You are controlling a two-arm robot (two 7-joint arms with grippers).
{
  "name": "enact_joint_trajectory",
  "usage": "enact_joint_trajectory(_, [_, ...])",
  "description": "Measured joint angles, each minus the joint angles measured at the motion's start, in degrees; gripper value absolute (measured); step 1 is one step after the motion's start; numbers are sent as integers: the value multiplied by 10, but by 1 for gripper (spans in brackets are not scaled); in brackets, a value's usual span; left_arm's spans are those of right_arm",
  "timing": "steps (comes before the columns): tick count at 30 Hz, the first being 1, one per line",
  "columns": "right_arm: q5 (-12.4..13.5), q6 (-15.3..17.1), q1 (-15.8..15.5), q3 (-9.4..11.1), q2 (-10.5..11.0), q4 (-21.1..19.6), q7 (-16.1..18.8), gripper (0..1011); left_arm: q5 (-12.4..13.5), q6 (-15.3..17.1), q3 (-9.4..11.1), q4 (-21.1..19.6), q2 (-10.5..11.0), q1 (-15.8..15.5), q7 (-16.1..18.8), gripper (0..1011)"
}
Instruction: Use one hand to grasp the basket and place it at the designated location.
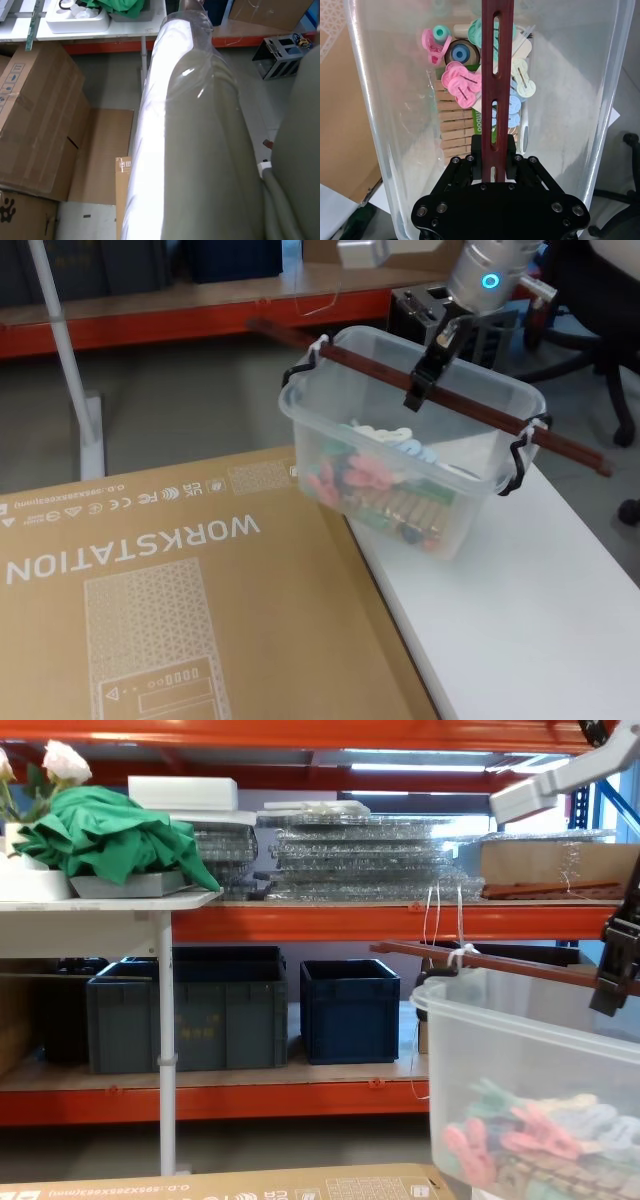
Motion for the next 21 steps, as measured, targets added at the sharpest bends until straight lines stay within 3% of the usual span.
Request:
enact_joint_trajectory(11, [-2,30,-5,19,14,32,4,240,0,0,0,0,0,0,0,0])
enact_joint_trajectory(21, [-7,39,-9,31,17,88,12,240,0,0,0,0,0,0,0,0])
